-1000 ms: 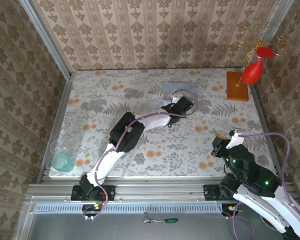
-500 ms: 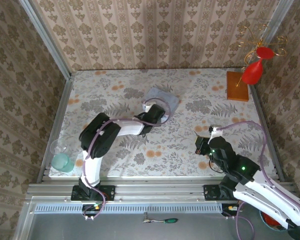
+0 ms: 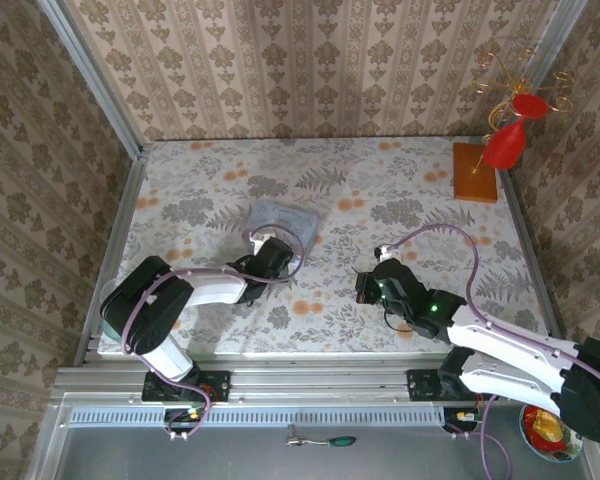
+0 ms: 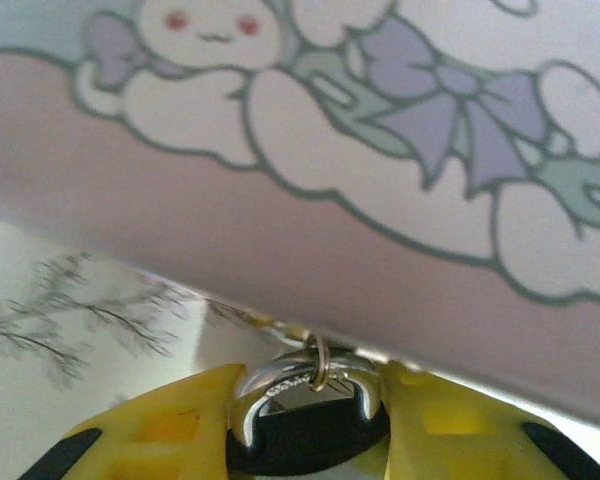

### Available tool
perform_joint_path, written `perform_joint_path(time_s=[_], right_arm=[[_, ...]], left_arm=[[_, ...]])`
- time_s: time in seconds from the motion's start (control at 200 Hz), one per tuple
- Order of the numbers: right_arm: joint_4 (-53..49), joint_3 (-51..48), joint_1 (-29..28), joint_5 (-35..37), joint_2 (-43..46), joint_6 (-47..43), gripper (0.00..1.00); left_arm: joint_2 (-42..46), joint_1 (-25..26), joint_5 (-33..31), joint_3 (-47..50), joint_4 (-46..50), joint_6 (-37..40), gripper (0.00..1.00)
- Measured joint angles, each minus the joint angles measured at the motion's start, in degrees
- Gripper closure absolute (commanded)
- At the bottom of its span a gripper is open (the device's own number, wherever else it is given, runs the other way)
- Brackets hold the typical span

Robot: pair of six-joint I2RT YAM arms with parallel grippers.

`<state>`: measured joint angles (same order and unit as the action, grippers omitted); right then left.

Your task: Unlock the padlock with the key

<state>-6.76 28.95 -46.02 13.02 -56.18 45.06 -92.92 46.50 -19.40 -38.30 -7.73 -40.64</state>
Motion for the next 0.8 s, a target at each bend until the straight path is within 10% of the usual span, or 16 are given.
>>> perform_joint_path(time_s=[0.43,0.8], right_arm=[[1.0,2.1,0.0,-0.7,-4.0,2.8,1.0],[5.4,1.4,0.0,-4.3,-4.0,4.9,1.0]], left_arm=[[0.8,4.3,10.8,-1.1,0.1,-0.3,0.6],[6.1,-0.8,22.1,14.9,-23.3,3.8,0.4]])
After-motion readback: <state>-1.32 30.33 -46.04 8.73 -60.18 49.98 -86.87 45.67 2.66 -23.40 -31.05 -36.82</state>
